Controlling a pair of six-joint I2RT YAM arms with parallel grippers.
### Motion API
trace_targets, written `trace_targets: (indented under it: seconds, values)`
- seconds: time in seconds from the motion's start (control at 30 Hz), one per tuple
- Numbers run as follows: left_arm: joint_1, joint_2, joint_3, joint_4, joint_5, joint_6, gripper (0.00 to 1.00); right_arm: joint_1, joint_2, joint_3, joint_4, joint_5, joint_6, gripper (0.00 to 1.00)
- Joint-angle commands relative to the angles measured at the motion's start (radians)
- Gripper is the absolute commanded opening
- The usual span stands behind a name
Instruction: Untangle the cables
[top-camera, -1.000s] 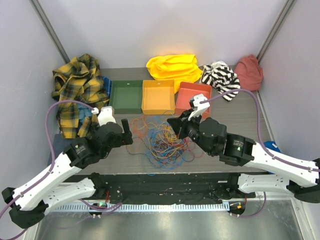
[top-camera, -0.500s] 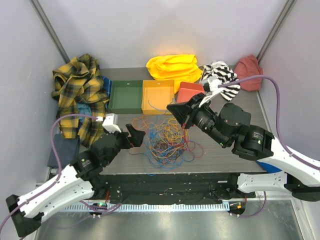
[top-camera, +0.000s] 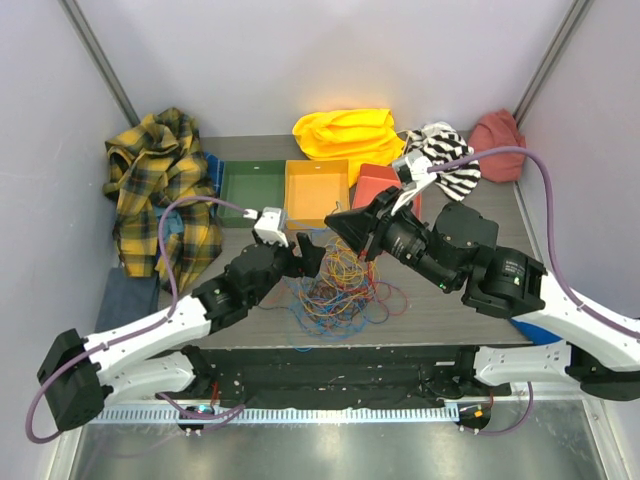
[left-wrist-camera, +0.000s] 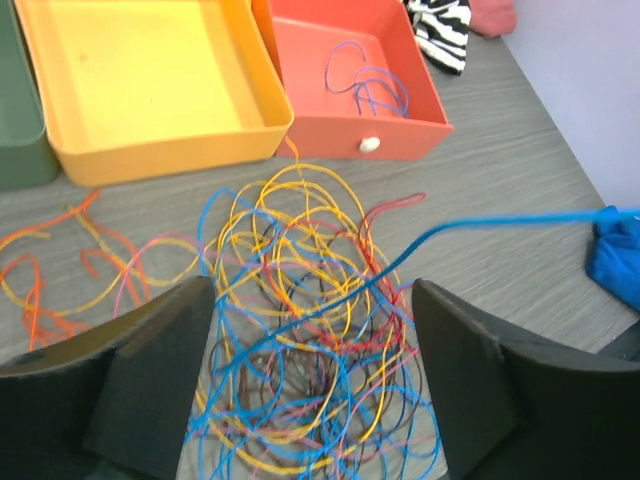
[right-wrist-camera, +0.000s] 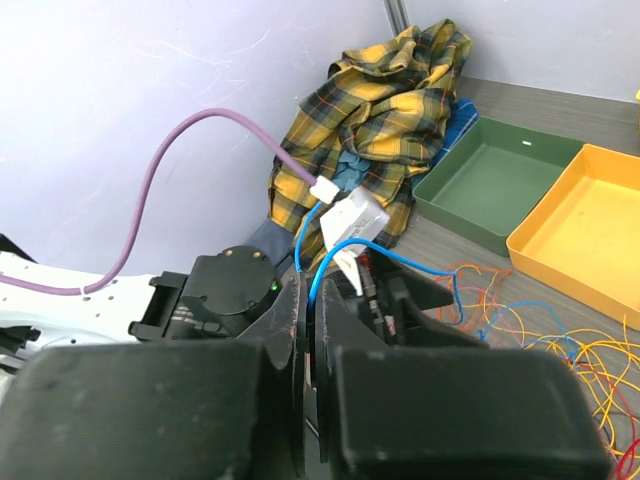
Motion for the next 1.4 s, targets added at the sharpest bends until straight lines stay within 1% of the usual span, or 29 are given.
trace_targets:
  seconds: [0.0,0.07,0.1,0.17,0.2,0.23,0.27,0.33,0.37,0.4,0.43,0.47,0.5,0.53,0.6,0.63,0.7,0.77,0.83,0.9,1.0,1.03,1.13,1.27,1.37]
  values:
    - [-0.003,0.053,0.068,0.103,-0.03,0.08,0.74,0.005,-0.034,0.039,0.023,-0.019,0.017,0.01]
    - [-0.002,0.062,0.07,0.095,-0.05,0.092,0.65,0.007,-0.049,0.042,0.014,-0.02,0.023,0.01]
    - [-0.003,0.063,0.07,0.091,-0.059,0.1,0.56,0.005,-0.054,0.043,0.014,-0.022,0.025,0.01]
    - [-0.003,0.063,0.073,0.082,-0.081,0.115,0.42,0.005,-0.072,0.047,0.009,-0.022,0.026,0.01]
    - [-0.003,0.057,0.079,0.069,-0.088,0.132,0.22,0.007,-0.08,0.047,0.008,-0.02,0.023,0.01]
    - [-0.003,0.053,0.1,0.036,-0.104,0.14,0.09,0.007,-0.086,0.045,0.006,-0.008,0.025,0.01]
    - [-0.003,0.047,0.119,-0.001,-0.114,0.148,0.0,0.007,-0.098,0.04,0.003,0.0,0.026,0.01]
    - [-0.003,0.007,0.184,-0.055,-0.142,0.166,0.0,0.007,-0.112,0.028,-0.006,0.03,0.023,0.01]
    - [-0.003,-0.01,0.215,-0.12,-0.151,0.172,0.0,0.007,-0.121,0.01,-0.008,0.043,0.023,0.06]
    - [-0.002,-0.033,0.249,-0.159,-0.159,0.178,0.0,0.007,-0.135,-0.002,-0.011,0.059,0.026,0.32]
    - [-0.003,-0.041,0.333,-0.202,-0.167,0.18,0.0,0.007,-0.143,-0.016,-0.011,0.073,0.026,0.45]
    - [-0.003,-0.041,0.384,-0.28,-0.177,0.18,0.0,0.005,-0.149,-0.045,-0.012,0.092,0.029,0.55]
    - [-0.003,-0.039,0.437,-0.332,-0.183,0.181,0.0,0.005,-0.156,-0.062,-0.014,0.103,0.034,0.69]
    - [-0.002,-0.023,0.553,-0.38,-0.191,0.177,0.0,0.005,-0.159,-0.079,-0.012,0.112,0.037,0.73]
    - [-0.002,0.002,0.661,-0.501,-0.196,0.171,0.0,0.007,-0.163,-0.134,-0.008,0.133,0.043,0.81]
    - [-0.003,0.019,0.748,-0.526,-0.188,0.169,0.0,0.007,-0.164,-0.156,-0.008,0.142,0.052,0.83]
    - [-0.003,0.03,0.835,-0.569,-0.155,0.169,0.0,0.007,-0.167,-0.226,0.011,0.15,0.057,0.84]
    - [-0.002,0.048,0.873,-0.58,-0.128,0.166,0.0,0.007,-0.155,-0.284,0.032,0.141,0.057,0.84]
    - [-0.003,0.068,0.929,-0.613,-0.085,0.166,0.0,0.007,-0.128,-0.314,0.066,0.123,0.057,0.84]
    - [-0.002,0.1,0.958,-0.642,-0.055,0.154,0.0,0.007,-0.107,-0.322,0.097,0.144,0.05,0.84]
    - [-0.003,0.116,0.943,-0.656,-0.047,0.141,0.0,0.007,-0.092,-0.325,0.112,0.194,0.045,0.83]
    - [-0.003,0.117,0.92,-0.65,-0.053,0.141,0.0,0.005,-0.094,-0.325,0.109,0.251,0.048,0.83]
    - [-0.002,0.142,0.884,-0.626,-0.068,0.151,0.0,0.007,-0.152,-0.349,0.098,0.358,0.079,0.8]
    - [-0.002,0.217,0.877,-0.566,-0.079,0.158,0.0,0.005,-0.258,-0.433,0.08,0.443,0.132,0.79]
    - [-0.002,0.306,0.903,-0.529,-0.062,0.157,0.0,0.005,-0.311,-0.45,-0.003,0.488,0.177,0.79]
